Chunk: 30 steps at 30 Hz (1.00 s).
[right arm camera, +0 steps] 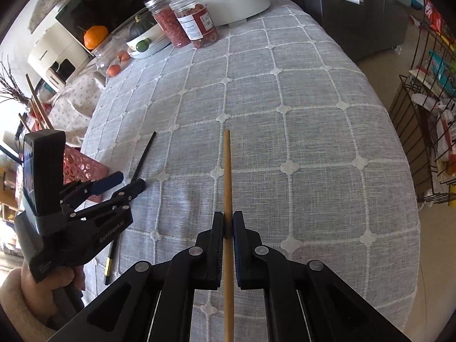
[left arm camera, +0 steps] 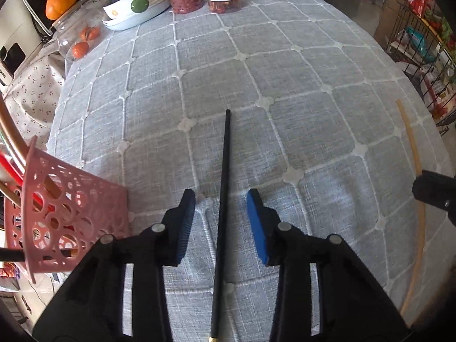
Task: Organize utensils
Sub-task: 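Grasp the last black chopstick with the left tool while the right tool lifts the wooden chopstick, then lower the black chopstick into the pink basket and open the left tool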
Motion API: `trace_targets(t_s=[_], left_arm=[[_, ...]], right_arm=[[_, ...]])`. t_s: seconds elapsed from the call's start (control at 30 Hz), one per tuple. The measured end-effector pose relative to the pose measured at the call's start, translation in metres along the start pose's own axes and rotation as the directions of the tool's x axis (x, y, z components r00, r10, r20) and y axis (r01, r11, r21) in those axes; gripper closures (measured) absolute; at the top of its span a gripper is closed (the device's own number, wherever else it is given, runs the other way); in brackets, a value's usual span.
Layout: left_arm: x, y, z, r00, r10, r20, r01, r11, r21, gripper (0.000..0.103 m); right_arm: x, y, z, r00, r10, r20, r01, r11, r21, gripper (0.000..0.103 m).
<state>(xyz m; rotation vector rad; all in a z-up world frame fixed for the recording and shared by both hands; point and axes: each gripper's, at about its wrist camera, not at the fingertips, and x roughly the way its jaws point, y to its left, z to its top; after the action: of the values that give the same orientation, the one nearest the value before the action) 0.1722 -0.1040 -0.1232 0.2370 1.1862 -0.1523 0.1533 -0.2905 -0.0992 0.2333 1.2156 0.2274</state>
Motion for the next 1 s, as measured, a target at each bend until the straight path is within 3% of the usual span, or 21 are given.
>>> trace_targets(t_s=[0.17, 0.37, 0.57, 0.77, 1.0], left_arm=[[0.001, -0.001, 0.0, 0.997, -0.07, -0.021, 0.069, 0.997, -0.027, 0.094], [-0.012, -0.015, -0.018, 0.995, -0.099, -0.021, 0.099, 0.995, 0.017, 0.096], [-0.052, -0.019, -0.039, 0.987, -0.155, 0.045, 0.152, 0.987, 0.057, 0.097], [-0.114, -0.008, -0.061, 0.957, -0.227, 0.181, 0.212, 0.972, 0.098, 0.096], [-0.175, 0.017, -0.082, 0.904, -0.282, 0.321, 0.26, 0.959, 0.108, 0.097]], right_arm=[[0.004, -0.002, -0.001, 1.0, -0.003, -0.012, 0.004, 1.0, 0.013, 0.097], [-0.005, -0.001, -0.003, 1.0, -0.019, 0.01, 0.019, 1.0, 0.01, 0.097], [-0.028, 0.0, -0.008, 0.997, -0.03, 0.074, 0.029, 0.999, 0.013, 0.097], [-0.061, 0.017, -0.012, 0.984, -0.023, 0.175, 0.028, 0.999, -0.026, 0.097], [-0.095, 0.047, -0.017, 0.96, -0.006, 0.281, 0.034, 0.995, -0.094, 0.097]])
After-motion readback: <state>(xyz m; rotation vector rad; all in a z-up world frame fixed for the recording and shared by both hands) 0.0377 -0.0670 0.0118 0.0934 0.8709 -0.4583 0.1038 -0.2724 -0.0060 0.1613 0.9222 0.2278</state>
